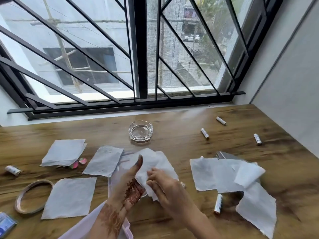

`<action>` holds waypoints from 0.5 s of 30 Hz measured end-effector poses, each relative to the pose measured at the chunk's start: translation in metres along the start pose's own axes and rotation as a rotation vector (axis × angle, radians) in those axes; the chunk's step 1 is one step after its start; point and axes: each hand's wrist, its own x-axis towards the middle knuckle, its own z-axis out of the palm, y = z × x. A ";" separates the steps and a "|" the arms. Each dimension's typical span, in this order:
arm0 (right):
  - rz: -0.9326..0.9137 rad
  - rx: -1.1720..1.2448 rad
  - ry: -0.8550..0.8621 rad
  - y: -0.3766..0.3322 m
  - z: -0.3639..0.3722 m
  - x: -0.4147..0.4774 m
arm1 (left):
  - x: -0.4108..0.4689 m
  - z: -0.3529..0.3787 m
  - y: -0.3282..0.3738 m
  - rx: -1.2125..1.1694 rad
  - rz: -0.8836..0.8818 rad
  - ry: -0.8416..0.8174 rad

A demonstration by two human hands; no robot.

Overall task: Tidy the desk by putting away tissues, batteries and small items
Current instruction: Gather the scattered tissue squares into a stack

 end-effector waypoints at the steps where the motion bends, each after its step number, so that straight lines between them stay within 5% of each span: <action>1: 0.022 0.003 0.011 0.001 -0.002 -0.002 | 0.002 -0.002 -0.004 0.045 0.015 0.035; 9: 0.215 -0.293 0.243 0.044 -0.038 -0.025 | 0.010 -0.009 -0.015 0.086 0.113 0.203; 15: 0.439 -0.625 0.095 0.075 -0.053 -0.055 | 0.008 -0.011 -0.018 0.072 0.081 0.218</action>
